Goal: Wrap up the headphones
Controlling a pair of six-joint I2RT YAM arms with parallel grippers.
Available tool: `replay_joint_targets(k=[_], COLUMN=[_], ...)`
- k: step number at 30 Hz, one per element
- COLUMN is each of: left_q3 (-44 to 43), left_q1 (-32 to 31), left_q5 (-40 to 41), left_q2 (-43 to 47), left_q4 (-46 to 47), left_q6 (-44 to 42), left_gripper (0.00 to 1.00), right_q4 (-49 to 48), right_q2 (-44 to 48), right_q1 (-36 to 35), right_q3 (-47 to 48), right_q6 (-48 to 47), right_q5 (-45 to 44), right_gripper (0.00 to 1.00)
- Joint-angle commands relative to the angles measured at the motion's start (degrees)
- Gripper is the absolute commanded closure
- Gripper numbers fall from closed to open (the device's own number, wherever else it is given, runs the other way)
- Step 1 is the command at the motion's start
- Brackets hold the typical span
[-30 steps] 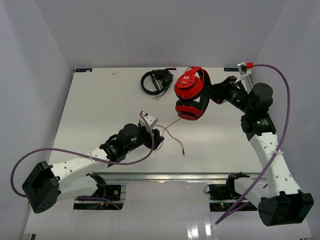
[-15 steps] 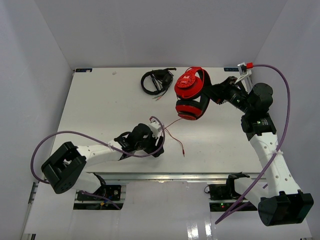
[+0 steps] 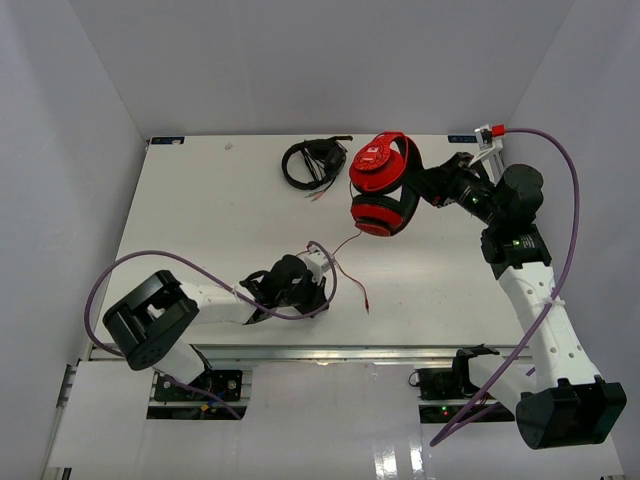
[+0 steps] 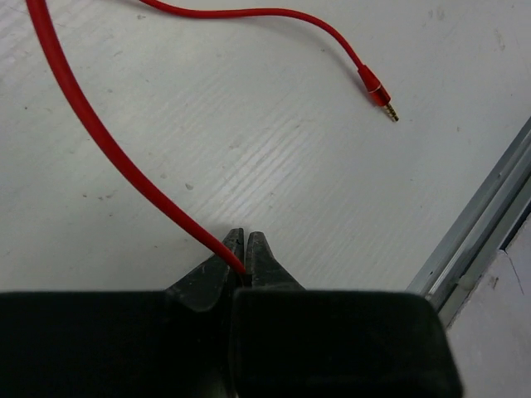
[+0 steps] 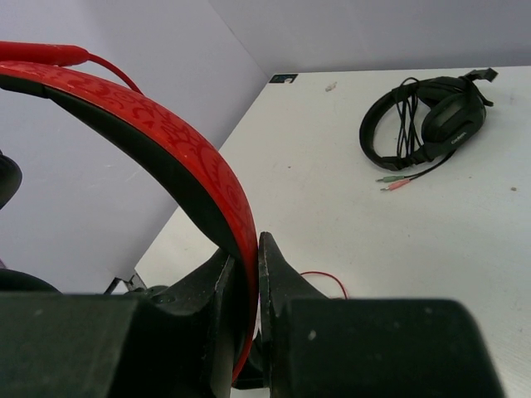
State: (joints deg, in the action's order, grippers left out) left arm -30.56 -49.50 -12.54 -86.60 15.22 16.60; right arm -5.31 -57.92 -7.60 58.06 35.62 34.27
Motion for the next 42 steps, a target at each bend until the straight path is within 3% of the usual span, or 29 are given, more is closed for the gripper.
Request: replay_joint_targets(k=[1,9,19,29,34,42], left_q3=[0.19,-7.32,-17.68,-30.35,-38.23,-49.83], left_q1=[-6.05,-13.96,-21.42,-23.50,-23.53,-23.41], left_q5=[3.03,9.30,14.94,20.72,22.06,20.28], left_q2=[3.97,5.12,11.97,21.43,19.89,13.15], left_q4=[2.83,-5.91,-21.38,-38.64,-42.72,-46.98], left_q6=[1.90,3.09,0.64,-4.15,-8.06,-13.24], left_gripper=[0.94,0.97,1.00,1.00,1.00,1.00], right_q4=[2.63,9.34,0.07,-6.65,-9.88,-10.03], right_q2=[-1.26,-3.78,-7.84,-9.58,-8.93,-8.21], right_q1=[0.30,-0.31,-2.89,-5.06,-9.55,-14.28], right_q3=[5.31,8.37,1.71,-4.22,-8.13,-8.93], right_q6=[1.22,0.50,-12.76,-23.94,-30.87,-34.15], right_q5=[-8.69,-25.56,-45.41,-48.59,-50.27,-51.14], right_gripper=[0.92,0.92,0.92,0.92,0.92,0.92])
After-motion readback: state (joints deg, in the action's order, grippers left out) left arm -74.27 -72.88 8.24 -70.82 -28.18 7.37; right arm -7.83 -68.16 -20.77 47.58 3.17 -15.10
